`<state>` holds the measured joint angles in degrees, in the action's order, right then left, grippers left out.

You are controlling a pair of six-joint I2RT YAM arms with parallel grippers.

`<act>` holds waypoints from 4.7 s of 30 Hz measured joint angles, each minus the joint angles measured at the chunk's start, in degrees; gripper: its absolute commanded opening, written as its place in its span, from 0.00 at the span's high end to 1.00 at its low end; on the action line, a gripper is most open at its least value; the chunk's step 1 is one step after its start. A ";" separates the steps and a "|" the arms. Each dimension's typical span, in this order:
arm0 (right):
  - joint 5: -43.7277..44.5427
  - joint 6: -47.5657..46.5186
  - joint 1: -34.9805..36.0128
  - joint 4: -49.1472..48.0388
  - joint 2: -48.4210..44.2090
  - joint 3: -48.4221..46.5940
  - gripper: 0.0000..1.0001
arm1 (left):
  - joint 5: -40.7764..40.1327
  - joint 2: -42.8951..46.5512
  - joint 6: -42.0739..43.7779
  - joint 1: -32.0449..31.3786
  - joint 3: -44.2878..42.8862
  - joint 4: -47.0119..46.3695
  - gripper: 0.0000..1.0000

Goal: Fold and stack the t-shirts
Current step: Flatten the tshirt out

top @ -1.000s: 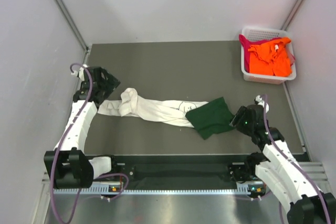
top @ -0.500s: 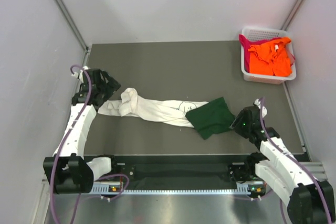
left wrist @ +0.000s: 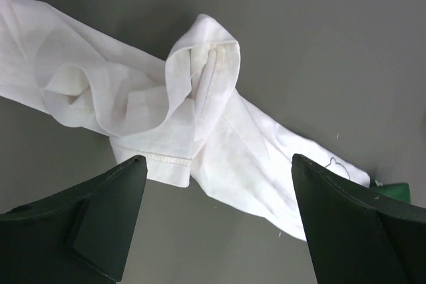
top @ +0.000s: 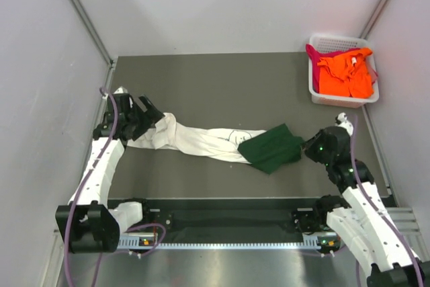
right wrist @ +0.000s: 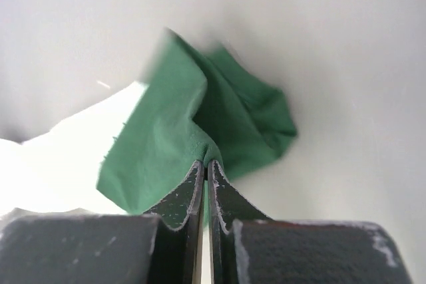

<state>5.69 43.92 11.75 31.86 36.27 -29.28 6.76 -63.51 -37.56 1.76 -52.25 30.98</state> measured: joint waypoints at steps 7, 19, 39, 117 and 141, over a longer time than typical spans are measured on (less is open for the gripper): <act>5.22 -0.39 -0.04 6.67 -6.16 -10.38 1.00 | 1.27 -0.13 0.39 -2.12 2.36 -0.09 0.09; 13.94 -1.44 -0.17 15.30 -15.87 -15.87 1.00 | -4.35 -6.99 2.34 -13.51 1.11 0.94 0.14; 9.70 -3.87 -0.31 13.73 -14.51 -9.70 1.00 | -20.55 -38.38 9.57 -26.56 -31.10 9.22 0.25; 12.81 -0.13 -0.31 11.06 -15.13 -6.01 1.00 | -21.51 14.84 -2.19 -10.43 12.63 2.67 0.44; 12.02 0.35 -0.31 11.02 -15.21 -5.20 1.00 | -18.49 10.32 -8.52 -10.43 16.59 4.63 0.52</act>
<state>17.72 44.27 11.44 42.87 21.06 -34.48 -11.73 -53.19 -46.09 -8.67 -35.66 35.62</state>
